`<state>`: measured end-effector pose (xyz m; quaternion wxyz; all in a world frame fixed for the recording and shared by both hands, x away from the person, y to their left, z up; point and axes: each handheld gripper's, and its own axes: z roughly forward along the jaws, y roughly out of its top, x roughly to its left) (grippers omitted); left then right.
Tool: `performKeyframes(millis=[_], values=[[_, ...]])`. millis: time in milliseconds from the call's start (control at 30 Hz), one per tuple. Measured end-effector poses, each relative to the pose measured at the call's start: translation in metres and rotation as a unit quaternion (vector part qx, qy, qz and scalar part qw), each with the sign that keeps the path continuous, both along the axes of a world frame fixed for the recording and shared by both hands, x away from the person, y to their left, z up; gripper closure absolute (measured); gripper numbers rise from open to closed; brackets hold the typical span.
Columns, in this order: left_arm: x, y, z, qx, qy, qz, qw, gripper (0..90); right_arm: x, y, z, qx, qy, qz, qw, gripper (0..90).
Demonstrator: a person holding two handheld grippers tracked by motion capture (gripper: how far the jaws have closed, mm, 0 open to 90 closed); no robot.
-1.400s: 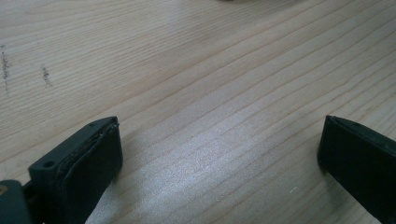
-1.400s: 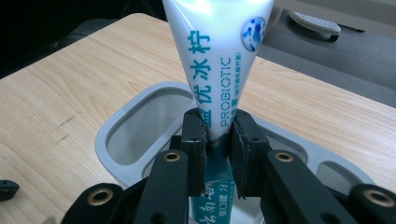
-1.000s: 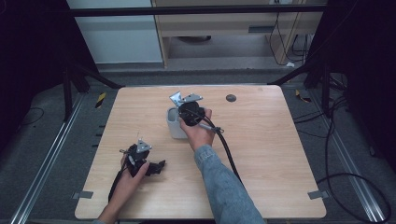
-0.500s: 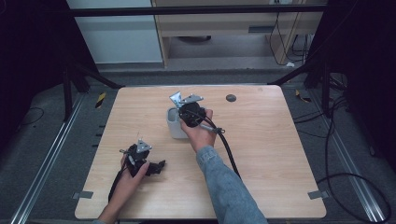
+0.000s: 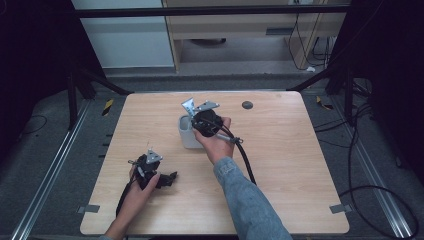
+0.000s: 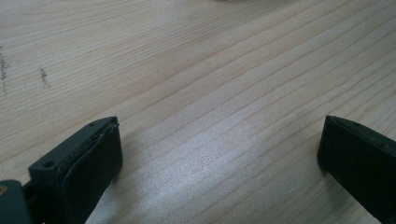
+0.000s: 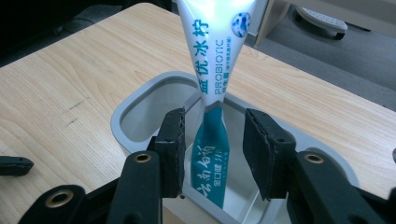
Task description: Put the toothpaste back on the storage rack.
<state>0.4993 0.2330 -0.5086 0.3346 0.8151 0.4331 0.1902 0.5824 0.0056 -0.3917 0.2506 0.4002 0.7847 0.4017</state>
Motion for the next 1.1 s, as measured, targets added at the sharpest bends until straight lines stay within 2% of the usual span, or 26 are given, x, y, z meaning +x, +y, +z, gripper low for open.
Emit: performKeyframes(millis=[167, 367, 467, 500, 567, 700, 933, 1000, 1033, 1067, 1100], values=[[0.0, 0.0, 0.0, 0.0, 0.0, 0.0, 1.0, 0.0, -0.001, -0.003, 0.002, -0.004, -0.001, 0.002, 1.0, 56.5], [0.0, 0.0, 0.0, 0.0, 0.0, 0.0, 1.0, 0.0, -0.003, -0.005, 0.005, -0.006, 0.01, 0.008, 0.9999, 45.5], [0.0, 0.0, 0.0, 0.0, 0.0, 0.0, 1.0, 0.0, -0.004, -0.007, 0.006, -0.006, 0.008, 0.004, 0.9999, 37.1], [0.0, 0.0, 0.0, 0.0, 0.0, 0.0, 1.0, 0.0, -0.004, -0.007, 0.006, -0.006, 0.008, 0.004, 0.9999, 37.1], [0.0, 0.0, 0.0, 0.0, 0.0, 0.0, 1.0, 0.0, -0.006, -0.009, 0.008, 0.002, 0.011, 0.001, 0.9999, 31.0], [0.0, 0.0, 0.0, 0.0, 0.0, 0.0, 1.0, 0.0, -0.008, -0.012, 0.011, -0.004, 0.009, 0.001, 1.0, 24.4], [0.0, 0.0, 0.0, 0.0, 0.0, 0.0, 1.0, 0.0, -0.006, -0.023, 0.011, 0.001, 0.021, -0.015, 0.9997, 12.0], [0.0, 0.0, 0.0, 0.0, 0.0, 0.0, 1.0, 0.0, -0.006, -0.025, 0.011, -0.017, 0.018, -0.02, 0.9995, 8.9], [0.0, 0.0, 0.0, 0.0, 0.0, 0.0, 1.0, 0.0, -0.006, -0.025, 0.011, -0.017, 0.018, -0.02, 0.9995, 8.9], [0.0, 0.0, 0.0, 0.0, 0.0, 0.0, 1.0, 0.0, -0.008, -0.026, 0.011, -0.044, 0.002, -0.024, 0.9988, 8.3], [0.0, 0.0, 0.0, 0.001, 0.0, -0.001, 1.0, 0.0, -0.009, -0.027, 0.011, -0.048, -0.002, -0.025, 0.9985, 7.7]])
